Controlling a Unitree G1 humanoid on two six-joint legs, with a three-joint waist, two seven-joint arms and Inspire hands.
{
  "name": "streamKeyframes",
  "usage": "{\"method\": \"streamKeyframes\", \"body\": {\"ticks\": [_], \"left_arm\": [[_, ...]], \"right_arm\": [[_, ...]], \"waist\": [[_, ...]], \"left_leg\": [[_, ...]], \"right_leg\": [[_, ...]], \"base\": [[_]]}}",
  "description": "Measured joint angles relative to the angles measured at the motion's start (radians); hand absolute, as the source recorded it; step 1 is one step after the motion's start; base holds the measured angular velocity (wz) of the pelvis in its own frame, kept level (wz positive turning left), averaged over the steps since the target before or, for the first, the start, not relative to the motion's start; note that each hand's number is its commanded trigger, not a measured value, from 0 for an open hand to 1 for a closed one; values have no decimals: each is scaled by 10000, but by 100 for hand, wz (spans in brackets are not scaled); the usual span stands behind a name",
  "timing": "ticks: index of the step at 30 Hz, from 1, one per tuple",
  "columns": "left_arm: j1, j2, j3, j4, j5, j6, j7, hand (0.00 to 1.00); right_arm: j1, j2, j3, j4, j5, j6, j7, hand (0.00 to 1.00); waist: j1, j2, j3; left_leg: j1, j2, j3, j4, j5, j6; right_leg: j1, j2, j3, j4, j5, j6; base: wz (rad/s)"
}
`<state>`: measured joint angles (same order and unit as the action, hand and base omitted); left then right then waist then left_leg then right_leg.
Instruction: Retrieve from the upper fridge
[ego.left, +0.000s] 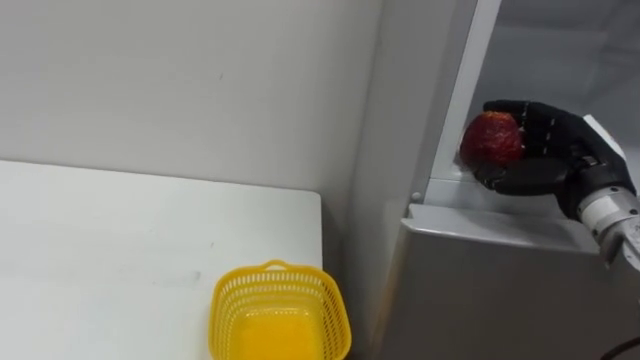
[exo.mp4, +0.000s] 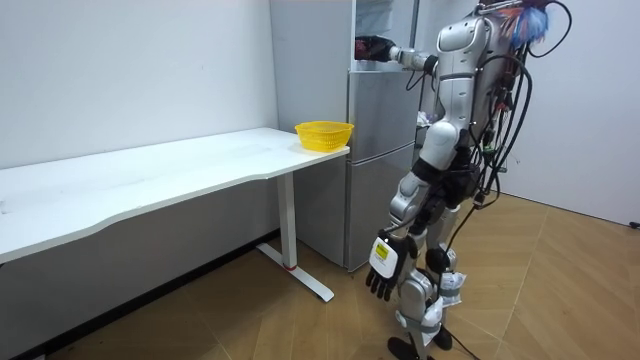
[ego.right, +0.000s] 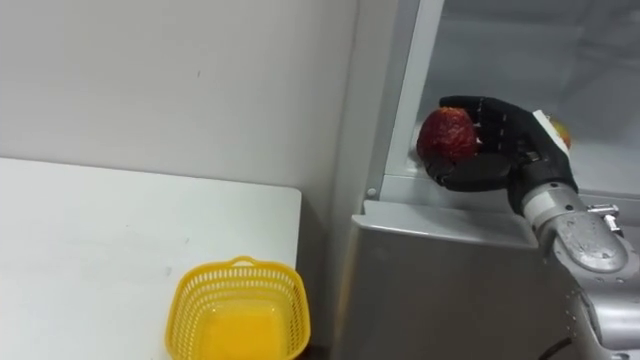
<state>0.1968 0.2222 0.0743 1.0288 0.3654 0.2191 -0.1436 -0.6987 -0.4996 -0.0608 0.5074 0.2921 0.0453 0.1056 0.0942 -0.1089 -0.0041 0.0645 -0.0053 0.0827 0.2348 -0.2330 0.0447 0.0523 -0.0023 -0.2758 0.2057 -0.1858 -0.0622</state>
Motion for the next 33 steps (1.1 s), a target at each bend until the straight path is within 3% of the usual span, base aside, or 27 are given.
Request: {"method": "streamKeyframes", "body": {"ticks": [11,15,17,20,24,32,33], "left_arm": [[-28,59,-239,75,-13,-20,179,0],[-14,60,-387,85,-11,-83,330,0],[-2,59,-389,91,-12,-162,418,0],[-2,60,-390,108,-11,-269,641,0],[34,51,-428,146,-8,-338,739,0],[-64,-114,-784,707,-8,-907,1151,0],[-43,-122,-785,720,-7,-1006,1150,0]], "right_arm": [[20,-20,41,-264,544,51,-108,100],[197,58,391,-1257,487,181,-658,100],[461,185,390,-1699,304,178,-975,100],[984,303,402,-2699,46,168,-1395,100],[2204,710,390,-4702,-741,180,-1976,100],[3653,1828,883,-7412,-1683,157,-2725,100],[3849,1970,963,-7828,-1739,15,-2737,100]], "waist": [[-51,4,-16],[-44,189,11],[-25,272,-54],[-38,461,-56],[-120,578,-58],[-81,631,-28],[-70,622,-35]], "left_leg": [[-71,4,49,-105,0,-1],[-22,29,121,-121,0,-2],[6,31,125,-144,0,-2],[30,39,193,-204,0,-2],[17,60,254,-291,7,-13],[118,67,475,-354,9,-18],[118,66,476,-359,9,-17]], "right_leg": [[-17,8,-2,-14,5,4],[-18,36,21,-27,48,16],[-15,38,27,-20,53,25],[-33,38,11,-20,53,25],[-42,58,47,-25,51,23],[-43,87,280,-36,49,20],[-42,86,277,-37,49,21]], "base": [[0],[-3],[-2],[-5],[-6],[-8],[0]]}}
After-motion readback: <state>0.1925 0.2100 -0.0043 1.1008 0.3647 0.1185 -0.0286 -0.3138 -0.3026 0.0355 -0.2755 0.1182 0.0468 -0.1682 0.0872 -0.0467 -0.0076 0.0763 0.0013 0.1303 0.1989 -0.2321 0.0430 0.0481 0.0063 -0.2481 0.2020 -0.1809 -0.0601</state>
